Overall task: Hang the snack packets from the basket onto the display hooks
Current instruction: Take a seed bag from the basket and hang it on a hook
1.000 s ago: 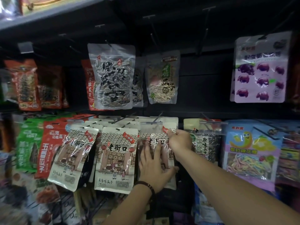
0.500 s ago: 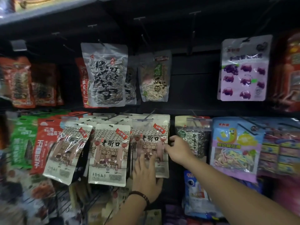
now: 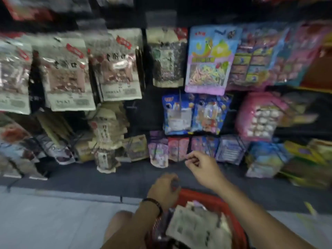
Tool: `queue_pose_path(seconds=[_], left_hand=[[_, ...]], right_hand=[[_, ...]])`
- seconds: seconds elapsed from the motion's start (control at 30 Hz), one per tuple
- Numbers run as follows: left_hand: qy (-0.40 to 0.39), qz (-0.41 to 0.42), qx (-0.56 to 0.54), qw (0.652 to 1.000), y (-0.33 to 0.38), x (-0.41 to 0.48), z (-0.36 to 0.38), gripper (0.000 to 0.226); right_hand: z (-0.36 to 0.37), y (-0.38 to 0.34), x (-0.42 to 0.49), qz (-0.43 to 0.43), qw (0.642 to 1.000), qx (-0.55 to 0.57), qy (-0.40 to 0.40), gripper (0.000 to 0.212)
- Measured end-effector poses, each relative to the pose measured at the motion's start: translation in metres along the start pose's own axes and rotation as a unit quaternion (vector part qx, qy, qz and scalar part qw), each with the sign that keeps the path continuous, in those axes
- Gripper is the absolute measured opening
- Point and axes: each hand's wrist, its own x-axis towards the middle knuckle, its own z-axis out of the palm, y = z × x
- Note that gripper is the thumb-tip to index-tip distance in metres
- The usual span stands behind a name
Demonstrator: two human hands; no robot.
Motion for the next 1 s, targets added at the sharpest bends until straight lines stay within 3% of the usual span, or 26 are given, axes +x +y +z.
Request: queue_pose_path(seconds=[0.1,0.2,0.27,0.33,0.5,0.6,0.73,0.9,1.0], left_hand=[[-0.076,-0.043,0.009,0.996,-0.015,-0.013,0.067,0.028],[-0.164,-0.089,0.072,0.980,-0.033,-0.027,0.125,0.047],[-0.204,-0.109,0.114,0.966,-0.042,-0.034,0.152,0.060],[-0.205,-0.130,0.129,0.961,-0.054,-0.034,0.173,0.066],[-0.192,-0.180,0.097,0.960,-0.088,-0.028,0.208,0.082],[-0.192,-0.185,0.064,0.962,-0.099,-0.034,0.224,0.082],[-0.194,-0.151,0.064,0.967,-0.091,-0.042,0.224,0.068],[-0.168,-0.158,0.037,0.972,-0.088,-0.046,0.220,0.052],[-0.162,-0.145,0.043,0.975,-0.087,-0.053,0.225,0.050]], right_hand=[[0.019,0.090,-0.052,0.112,0.993,0.036,-0.018,0.005],[0.035,0.159,-0.105,0.223,0.973,0.051,-0.019,0.021],[0.047,0.193,-0.136,0.292,0.954,0.066,-0.022,0.017],[0.061,0.227,-0.160,0.361,0.929,0.071,-0.038,0.011],[0.087,0.280,-0.195,0.474,0.868,0.145,-0.039,0.020],[0.090,0.280,-0.191,0.498,0.842,0.204,-0.010,0.010],[0.102,0.287,-0.190,0.519,0.816,0.253,-0.022,0.030],[0.106,0.289,-0.184,0.548,0.779,0.304,0.012,0.023],[0.111,0.285,-0.187,0.538,0.789,0.297,-0.003,0.025]])
